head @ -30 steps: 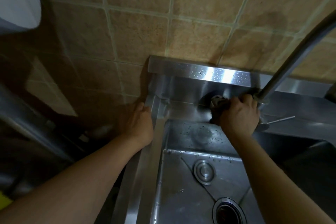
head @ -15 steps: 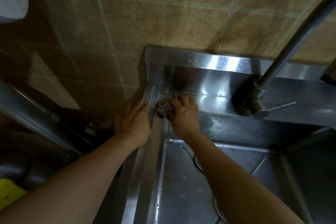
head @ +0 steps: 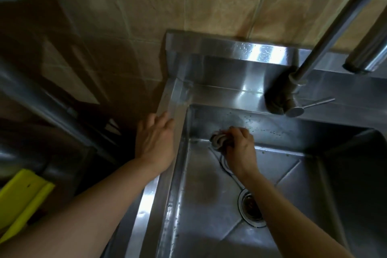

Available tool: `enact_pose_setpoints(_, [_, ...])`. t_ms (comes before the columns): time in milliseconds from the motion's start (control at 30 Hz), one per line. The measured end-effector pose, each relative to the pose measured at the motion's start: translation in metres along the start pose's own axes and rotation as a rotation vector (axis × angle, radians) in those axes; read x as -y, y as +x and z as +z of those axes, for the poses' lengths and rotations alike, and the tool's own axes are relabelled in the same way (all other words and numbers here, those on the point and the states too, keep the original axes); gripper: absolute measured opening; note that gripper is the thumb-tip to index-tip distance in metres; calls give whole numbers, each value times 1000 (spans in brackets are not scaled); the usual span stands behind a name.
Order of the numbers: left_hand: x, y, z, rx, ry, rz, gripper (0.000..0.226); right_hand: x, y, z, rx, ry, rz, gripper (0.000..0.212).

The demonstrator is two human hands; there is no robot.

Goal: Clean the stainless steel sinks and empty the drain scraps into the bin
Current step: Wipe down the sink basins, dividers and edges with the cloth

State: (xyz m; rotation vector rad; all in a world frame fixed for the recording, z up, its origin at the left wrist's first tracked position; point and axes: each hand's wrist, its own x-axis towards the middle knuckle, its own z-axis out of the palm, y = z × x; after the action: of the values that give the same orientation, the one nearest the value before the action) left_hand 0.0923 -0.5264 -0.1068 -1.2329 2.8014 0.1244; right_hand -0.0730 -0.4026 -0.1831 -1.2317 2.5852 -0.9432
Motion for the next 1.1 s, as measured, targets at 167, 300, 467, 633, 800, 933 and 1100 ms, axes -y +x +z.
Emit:
enact_pose_setpoints(167, [4, -11, 7, -42, -22, 23, 58, 19, 14, 49, 252, 30, 83, 28])
enact_pose_setpoints(300, [9, -11, 15, -105, -81, 36, 59, 5, 13, 96, 424, -141, 109, 31])
enact_pose_setpoints(467, [10, -9, 22, -147, -140, 28, 63, -19, -26, 136, 626, -141, 41, 37])
enact_pose_setpoints(633, [12, -9, 23, -80, -99, 17, 65, -24, -65, 126, 511, -213, -69, 37])
enact_pose_setpoints(800, [12, -9, 21, -68, -91, 9, 62, -59, -89, 102, 595, -414, 27, 47])
enact_pose_setpoints(933, [12, -9, 21, -44, -64, 9, 63, -81, -102, 72, 653, -561, 214, 43])
enact_pose_setpoints(1100, [12, -8, 19, -2, -32, -7, 58, -79, -101, 26, 594, -536, 413, 30])
